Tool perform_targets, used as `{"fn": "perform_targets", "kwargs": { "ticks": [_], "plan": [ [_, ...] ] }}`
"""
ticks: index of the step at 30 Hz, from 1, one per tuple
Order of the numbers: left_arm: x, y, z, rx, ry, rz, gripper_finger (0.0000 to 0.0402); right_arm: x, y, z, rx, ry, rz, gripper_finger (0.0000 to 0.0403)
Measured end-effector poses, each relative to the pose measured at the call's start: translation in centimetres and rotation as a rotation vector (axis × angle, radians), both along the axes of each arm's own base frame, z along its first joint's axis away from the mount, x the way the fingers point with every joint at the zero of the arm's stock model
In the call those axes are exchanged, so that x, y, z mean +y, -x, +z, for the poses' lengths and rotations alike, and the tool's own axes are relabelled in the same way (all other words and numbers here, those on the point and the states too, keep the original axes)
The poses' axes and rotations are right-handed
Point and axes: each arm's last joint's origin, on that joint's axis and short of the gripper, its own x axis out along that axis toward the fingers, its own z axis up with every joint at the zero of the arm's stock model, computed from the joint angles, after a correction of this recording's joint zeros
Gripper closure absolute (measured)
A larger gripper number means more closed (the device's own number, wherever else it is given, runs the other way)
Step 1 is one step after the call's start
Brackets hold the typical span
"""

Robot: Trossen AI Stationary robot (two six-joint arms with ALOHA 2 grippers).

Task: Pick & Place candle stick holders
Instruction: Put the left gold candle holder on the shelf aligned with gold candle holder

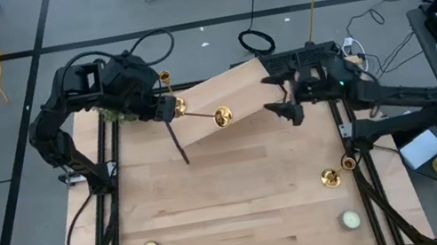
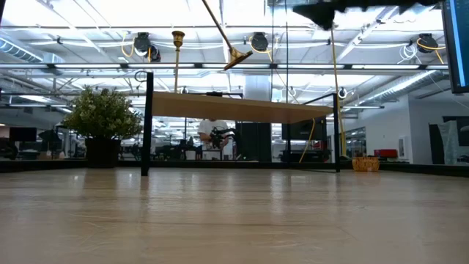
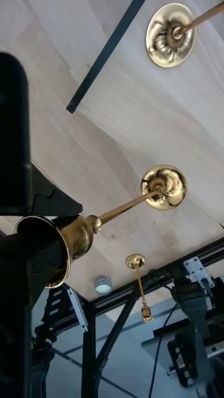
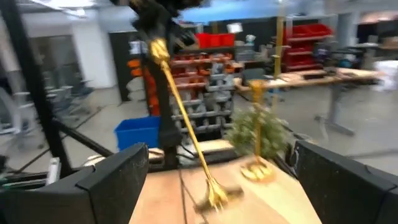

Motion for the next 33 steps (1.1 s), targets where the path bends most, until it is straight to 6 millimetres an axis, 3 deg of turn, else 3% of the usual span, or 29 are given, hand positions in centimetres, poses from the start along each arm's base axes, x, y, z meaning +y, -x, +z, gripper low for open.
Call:
{"fn": "perform_targets", "kwargs": {
  "ticks": [10, 15, 26, 33],
  "plan": [
    [-0.2, 0.0, 0.0, 0.006, -0.039, 0.008, 0.0385, -0.2, -6.9, 3.7, 0.016, 0.174, 0.147, 0.0023],
    [-0.1, -0.3, -0.1, 0.013, -0.045, 0.003, 0.0385, 0.5, -9.8, 4.0, 0.060, 0.260, 0.182, 0.0023],
    [0.0, -0.3, -0.1, 0.016, -0.078, 0.023, 0.0385, 1.7, -14.4, 3.8, 0.083, 0.370, 0.153, 0.0023],
    [0.2, -1.5, -0.9, 0.046, -0.074, 0.013, 0.0385, 2.2, -16.4, 4.4, 0.071, 0.448, 0.121, 0.0023]
  ]
}}
